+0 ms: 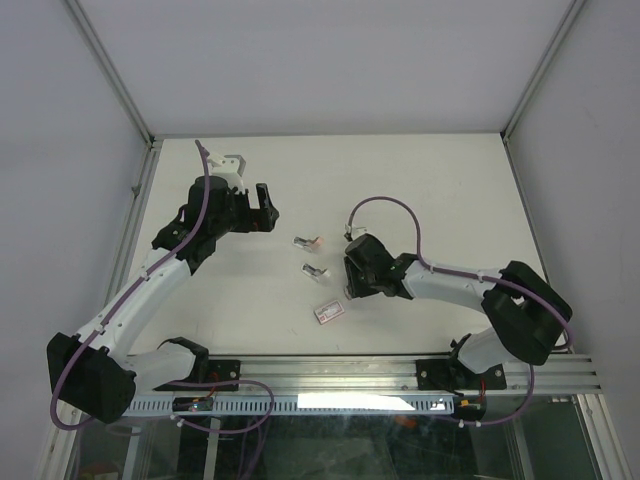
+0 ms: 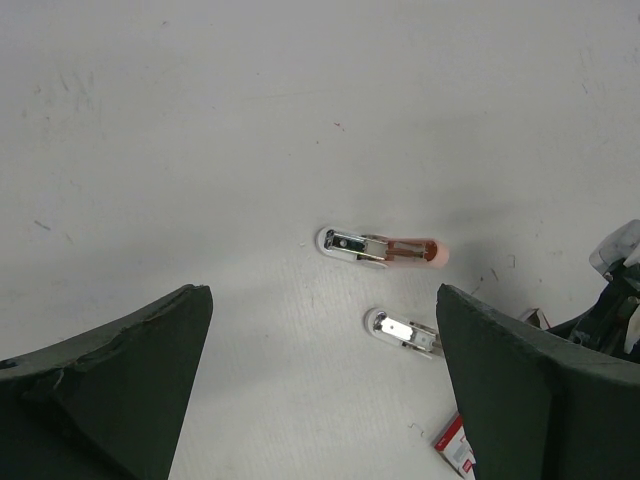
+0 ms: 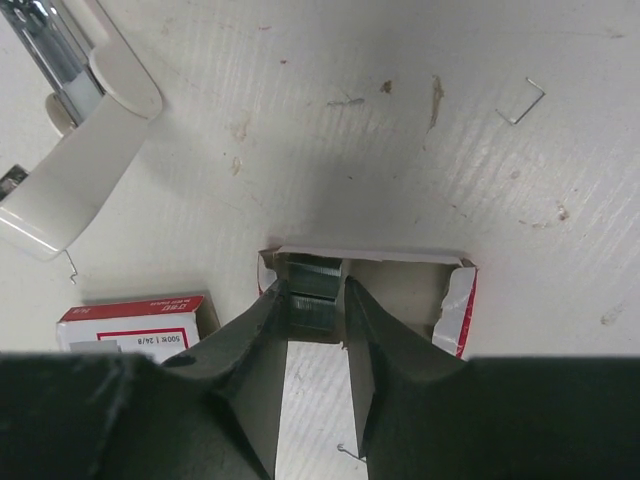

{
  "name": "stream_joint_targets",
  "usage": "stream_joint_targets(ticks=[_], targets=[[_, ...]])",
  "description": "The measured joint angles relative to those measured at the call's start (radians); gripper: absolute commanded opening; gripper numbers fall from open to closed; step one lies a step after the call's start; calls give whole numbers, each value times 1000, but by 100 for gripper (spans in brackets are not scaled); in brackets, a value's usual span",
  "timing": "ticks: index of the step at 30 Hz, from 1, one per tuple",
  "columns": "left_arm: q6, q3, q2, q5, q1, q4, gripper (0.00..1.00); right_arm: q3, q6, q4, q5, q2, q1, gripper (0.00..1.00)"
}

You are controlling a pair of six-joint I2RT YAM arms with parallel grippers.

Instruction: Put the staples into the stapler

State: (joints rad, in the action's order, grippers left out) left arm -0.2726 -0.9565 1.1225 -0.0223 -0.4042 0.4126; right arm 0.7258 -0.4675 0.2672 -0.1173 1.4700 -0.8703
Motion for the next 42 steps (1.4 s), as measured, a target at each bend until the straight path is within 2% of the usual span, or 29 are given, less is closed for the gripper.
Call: stream_joint_targets(ticks=[4,8,22,42], targets=[[0,0,0,0,0,0,99,0,-5,3,-27,2,-5,22],[0,0,0,0,0,0,99,5,-7,17,-44,2,-5,20],[1,0,-8,-2,0,0,99,24,-6,121,-126,-97,-5,20],[0,4,-12,-2,0,0,99,26,-25,188,-80,-122,-5,19]])
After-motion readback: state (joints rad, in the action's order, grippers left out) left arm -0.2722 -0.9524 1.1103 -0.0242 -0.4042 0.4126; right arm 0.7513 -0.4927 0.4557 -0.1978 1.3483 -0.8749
